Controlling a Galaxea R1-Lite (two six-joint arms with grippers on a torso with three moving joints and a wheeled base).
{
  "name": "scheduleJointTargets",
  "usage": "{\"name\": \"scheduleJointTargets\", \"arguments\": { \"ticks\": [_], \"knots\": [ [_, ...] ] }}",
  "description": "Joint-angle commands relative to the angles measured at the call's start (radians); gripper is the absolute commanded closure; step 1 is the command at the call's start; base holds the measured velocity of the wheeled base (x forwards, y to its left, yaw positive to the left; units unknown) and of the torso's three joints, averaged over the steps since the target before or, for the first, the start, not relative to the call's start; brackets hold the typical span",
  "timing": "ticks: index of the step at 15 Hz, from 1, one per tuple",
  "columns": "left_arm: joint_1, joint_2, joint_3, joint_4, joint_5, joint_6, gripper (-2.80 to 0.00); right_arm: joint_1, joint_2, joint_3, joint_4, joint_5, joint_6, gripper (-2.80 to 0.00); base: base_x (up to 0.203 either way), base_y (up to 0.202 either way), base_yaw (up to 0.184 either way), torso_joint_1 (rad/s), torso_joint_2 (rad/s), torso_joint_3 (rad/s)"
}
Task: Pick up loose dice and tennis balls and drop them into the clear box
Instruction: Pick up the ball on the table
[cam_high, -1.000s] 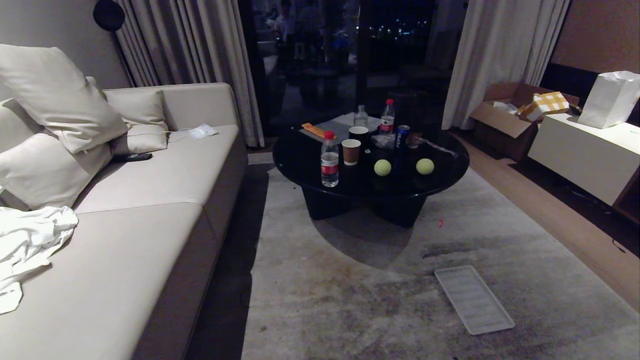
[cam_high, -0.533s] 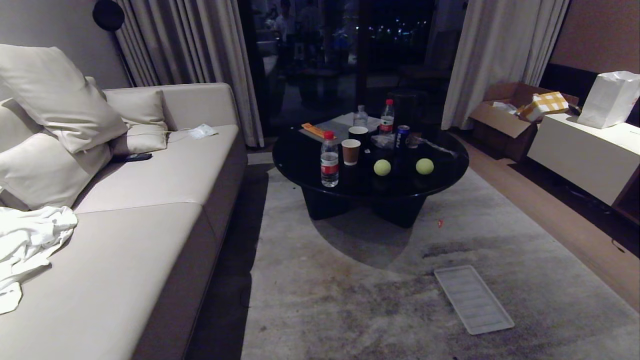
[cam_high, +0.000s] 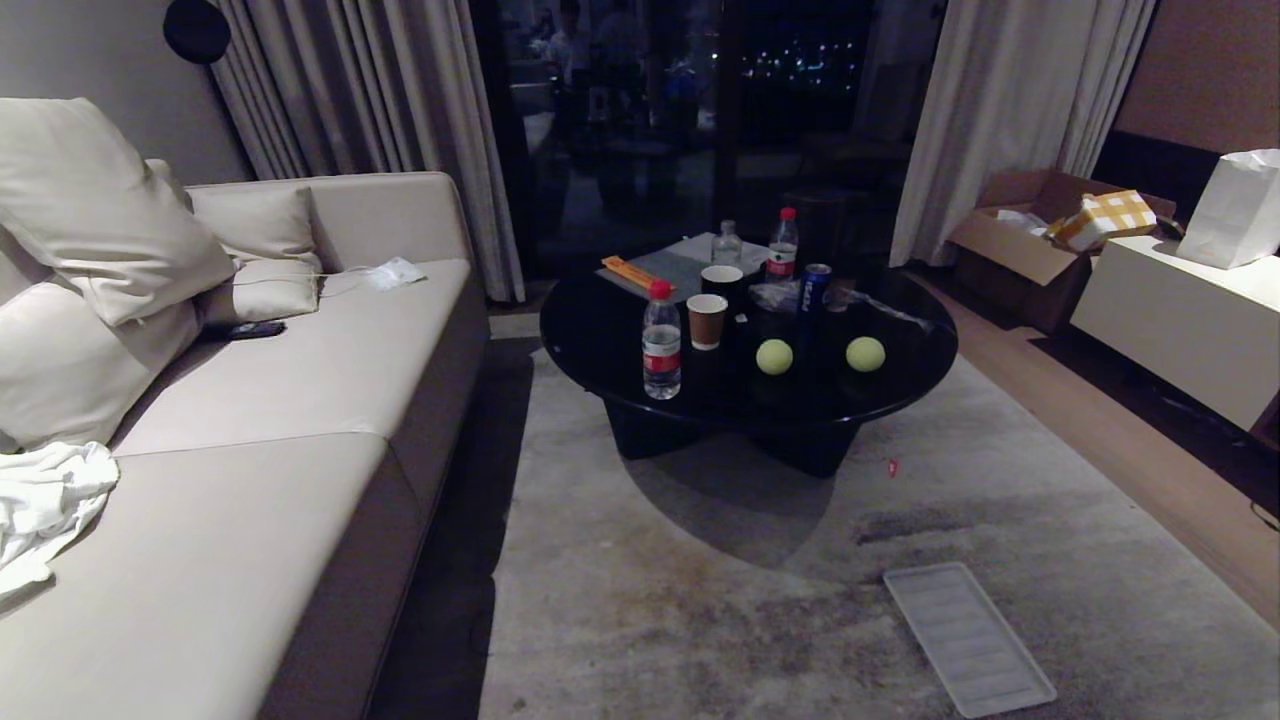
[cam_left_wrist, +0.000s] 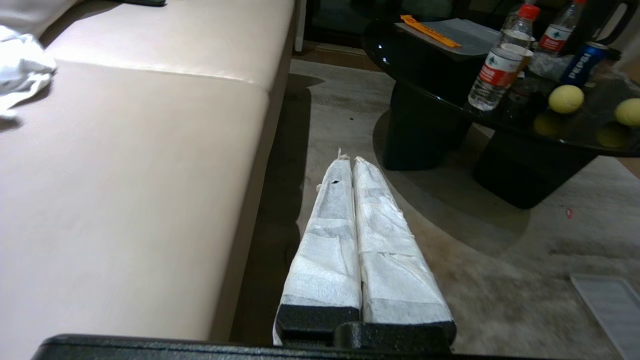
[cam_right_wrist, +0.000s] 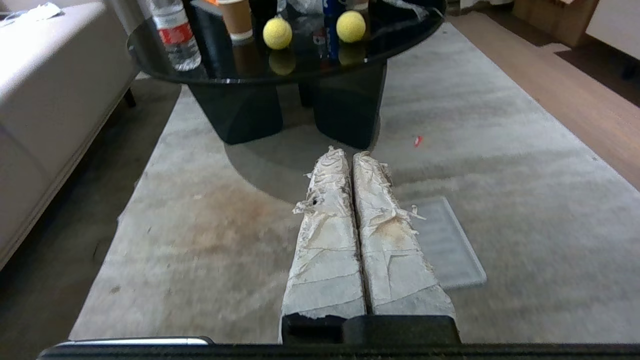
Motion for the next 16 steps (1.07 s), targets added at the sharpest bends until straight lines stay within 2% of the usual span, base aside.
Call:
{"name": "scheduleJointTargets", "arguments": {
  "ticks": [1, 16],
  "knots": [
    [0.0, 0.001, 0.002, 0.0, 0.001, -0.002, 0.0, 0.0, 0.002, 0.005, 0.0, 0.0, 0.0, 0.0, 0.184, 0.0, -0.001, 0.002, 0.01, 0.002],
    [0.0, 0.001, 0.002, 0.0, 0.001, -0.002, 0.0, 0.0, 0.002, 0.005, -0.001, 0.0, 0.0, 0.0, 0.183, 0.0, 0.0, 0.003, 0.0, 0.003]
  ]
}}
